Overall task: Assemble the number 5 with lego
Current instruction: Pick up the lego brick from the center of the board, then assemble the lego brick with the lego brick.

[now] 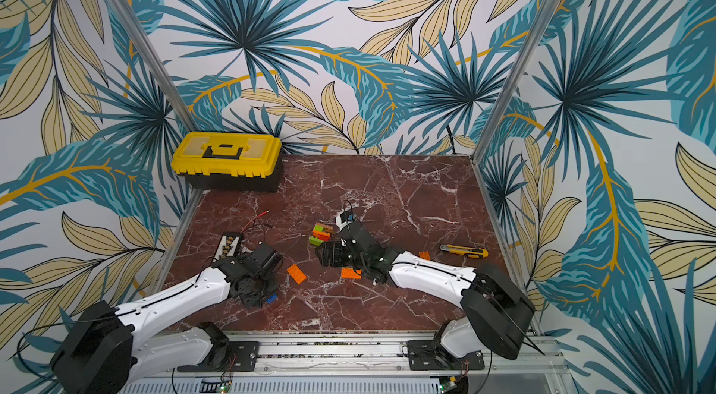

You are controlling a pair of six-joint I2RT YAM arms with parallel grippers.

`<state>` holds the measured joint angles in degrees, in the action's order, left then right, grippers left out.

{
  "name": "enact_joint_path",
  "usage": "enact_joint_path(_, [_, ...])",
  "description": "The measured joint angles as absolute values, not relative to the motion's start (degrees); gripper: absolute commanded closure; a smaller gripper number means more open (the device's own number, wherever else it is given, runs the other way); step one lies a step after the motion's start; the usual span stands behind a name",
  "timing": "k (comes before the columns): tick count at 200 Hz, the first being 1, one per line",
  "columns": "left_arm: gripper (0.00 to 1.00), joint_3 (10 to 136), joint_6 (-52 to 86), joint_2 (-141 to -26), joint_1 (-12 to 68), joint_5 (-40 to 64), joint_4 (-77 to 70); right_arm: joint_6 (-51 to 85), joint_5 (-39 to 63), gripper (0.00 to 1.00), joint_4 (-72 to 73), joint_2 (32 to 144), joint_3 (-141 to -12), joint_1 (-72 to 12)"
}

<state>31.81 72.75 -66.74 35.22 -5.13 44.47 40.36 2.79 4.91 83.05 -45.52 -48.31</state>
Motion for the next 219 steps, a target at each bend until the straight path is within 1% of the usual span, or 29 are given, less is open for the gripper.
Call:
enact_joint_path(30, [0.71, 31.97, 72.16, -66.81, 35.22, -5.10, 44.34, 40.51, 2.09, 0.12, 4.91, 82.87, -45.30, -48.31])
enact_joint_path(59, [0.72, 32.45, 70.46, -66.89, 35.24, -4.95, 44.51, 40.56, -0.08, 0.12, 3.97, 81.03, -44.56, -48.31])
enact_joint_path(79, [0.73, 35.27, 68.45, -67.51, 35.88, -4.86, 45.32, 41.69, -2.50, 0.12, 1.76, 79.59, -44.56, -47.72])
enact_joint_path(94, [0.74, 38.83, 66.63, -68.23, 37.06, -4.69, 45.84, 43.33, -3.57, 0.12, -0.58, 78.78, -44.34, -45.89])
enact_joint_path(120, [0.74, 46.54, 62.33, -70.35, 40.23, -4.36, 45.71, 47.27, -3.31, 0.12, -3.97, 77.56, -41.54, -39.92])
enact_joint_path(151, [0.74, 55.86, 55.94, -76.88, 44.60, -2.96, 44.38, 49.87, -0.97, 0.10, -8.86, 76.09, -37.54, -33.78])
enact_joint_path(198, [0.75, 65.69, 49.58, -89.25, 49.30, 0.71, 41.76, 49.89, 2.74, 0.06, -15.09, 71.46, -35.55, -27.14])
enact_joint_path(219, [0.75, 69.78, 47.81, -94.30, 50.72, 2.13, 41.54, 49.32, 3.92, 0.02, -16.40, 70.28, -34.46, -25.61])
